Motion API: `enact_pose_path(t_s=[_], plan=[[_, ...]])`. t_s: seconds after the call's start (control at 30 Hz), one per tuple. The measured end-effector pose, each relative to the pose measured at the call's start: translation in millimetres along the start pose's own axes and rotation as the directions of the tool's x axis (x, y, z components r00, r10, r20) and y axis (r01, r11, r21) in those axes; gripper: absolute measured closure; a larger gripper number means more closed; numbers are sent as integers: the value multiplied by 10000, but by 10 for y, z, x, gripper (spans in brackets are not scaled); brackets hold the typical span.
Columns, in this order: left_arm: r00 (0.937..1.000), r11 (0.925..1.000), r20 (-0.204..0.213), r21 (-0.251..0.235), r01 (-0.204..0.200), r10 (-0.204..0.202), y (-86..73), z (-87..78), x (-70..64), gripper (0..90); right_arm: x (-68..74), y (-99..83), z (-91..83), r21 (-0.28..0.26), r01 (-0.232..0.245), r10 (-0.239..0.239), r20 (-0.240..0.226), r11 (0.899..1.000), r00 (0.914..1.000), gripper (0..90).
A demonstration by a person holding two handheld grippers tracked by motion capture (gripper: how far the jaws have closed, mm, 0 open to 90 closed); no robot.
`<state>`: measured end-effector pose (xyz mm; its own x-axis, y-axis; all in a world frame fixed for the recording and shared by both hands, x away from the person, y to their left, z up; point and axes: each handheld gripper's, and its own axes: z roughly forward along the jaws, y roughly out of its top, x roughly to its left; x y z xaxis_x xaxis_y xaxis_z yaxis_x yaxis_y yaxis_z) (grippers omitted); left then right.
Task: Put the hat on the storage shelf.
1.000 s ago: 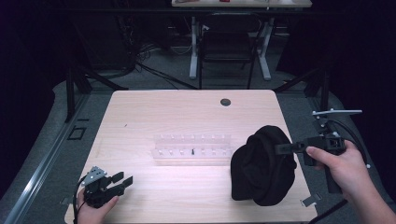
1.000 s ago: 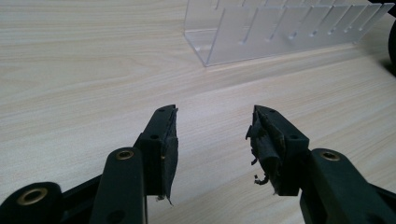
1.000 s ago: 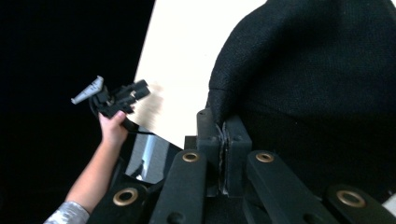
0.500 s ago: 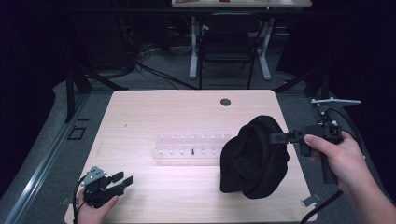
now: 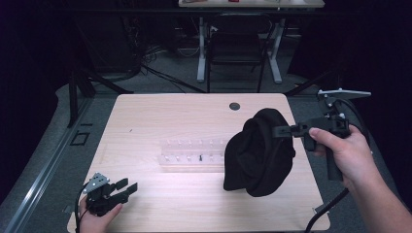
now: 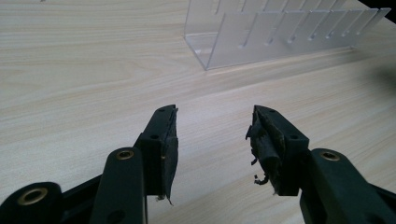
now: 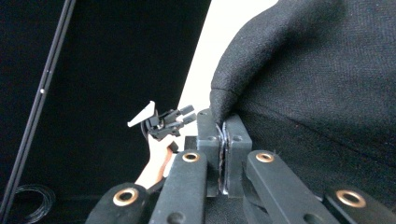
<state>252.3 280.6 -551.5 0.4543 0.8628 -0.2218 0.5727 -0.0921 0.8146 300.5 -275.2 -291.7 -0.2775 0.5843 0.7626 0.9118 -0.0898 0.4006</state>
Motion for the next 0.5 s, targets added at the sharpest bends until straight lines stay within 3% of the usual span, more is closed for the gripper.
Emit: enact_pose_path(t_s=[0.33,0.5], plan=[[10000,10000,27,-47,14,-14,4,-5,-8,511,148,169,125,-151,305,-306,-57,9994,9995,881],[9998,9999,197,-161,-34,37,51,-26,-77,517,185,281,275,-221,315,-320,-222,9993,9992,881]])
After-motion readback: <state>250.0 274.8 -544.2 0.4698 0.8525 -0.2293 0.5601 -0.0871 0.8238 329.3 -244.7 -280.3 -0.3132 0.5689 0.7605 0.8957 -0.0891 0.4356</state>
